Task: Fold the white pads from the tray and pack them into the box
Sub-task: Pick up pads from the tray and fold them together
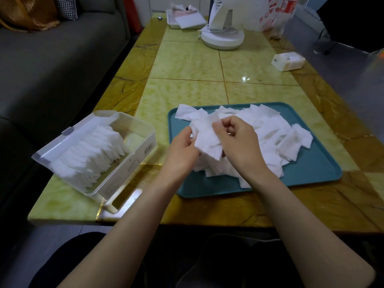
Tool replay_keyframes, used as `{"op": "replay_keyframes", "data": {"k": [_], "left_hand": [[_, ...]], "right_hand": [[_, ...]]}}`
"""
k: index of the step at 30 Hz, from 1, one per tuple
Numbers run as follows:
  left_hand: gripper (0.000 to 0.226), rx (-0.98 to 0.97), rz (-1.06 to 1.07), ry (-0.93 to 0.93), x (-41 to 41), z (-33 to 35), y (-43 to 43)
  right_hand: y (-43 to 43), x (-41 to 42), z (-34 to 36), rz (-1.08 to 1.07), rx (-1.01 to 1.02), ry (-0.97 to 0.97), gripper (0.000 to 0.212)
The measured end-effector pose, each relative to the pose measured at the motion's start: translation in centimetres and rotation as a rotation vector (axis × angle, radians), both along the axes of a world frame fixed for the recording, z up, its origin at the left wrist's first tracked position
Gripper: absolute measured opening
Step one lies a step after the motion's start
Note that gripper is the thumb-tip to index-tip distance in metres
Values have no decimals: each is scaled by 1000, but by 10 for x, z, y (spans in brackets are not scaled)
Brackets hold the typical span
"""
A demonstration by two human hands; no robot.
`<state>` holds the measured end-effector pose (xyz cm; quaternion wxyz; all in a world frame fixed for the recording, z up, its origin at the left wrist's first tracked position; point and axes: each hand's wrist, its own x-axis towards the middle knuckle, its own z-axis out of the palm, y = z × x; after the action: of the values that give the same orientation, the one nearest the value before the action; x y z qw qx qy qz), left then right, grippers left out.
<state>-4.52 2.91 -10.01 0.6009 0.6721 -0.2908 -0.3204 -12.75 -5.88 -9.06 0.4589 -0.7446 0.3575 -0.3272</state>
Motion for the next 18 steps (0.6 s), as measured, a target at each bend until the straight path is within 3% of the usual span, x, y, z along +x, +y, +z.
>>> {"op": "replay_keyframes", "data": {"k": [4,8,12,18], "left_hand": [[20,-30,0,17,-2,1,-2],[42,-11,-19,176,2,7,-3],[30,-40,-5,61,1,6,2],[28,-51,136,190,9,3,1]], "right_hand": [[3,1,-2,-6,-12,45,12],[4,-1,-2,4,-63,58,15],[6,-3,0,62,-39,53,16],[11,-4,5,199,128,129,42]]}}
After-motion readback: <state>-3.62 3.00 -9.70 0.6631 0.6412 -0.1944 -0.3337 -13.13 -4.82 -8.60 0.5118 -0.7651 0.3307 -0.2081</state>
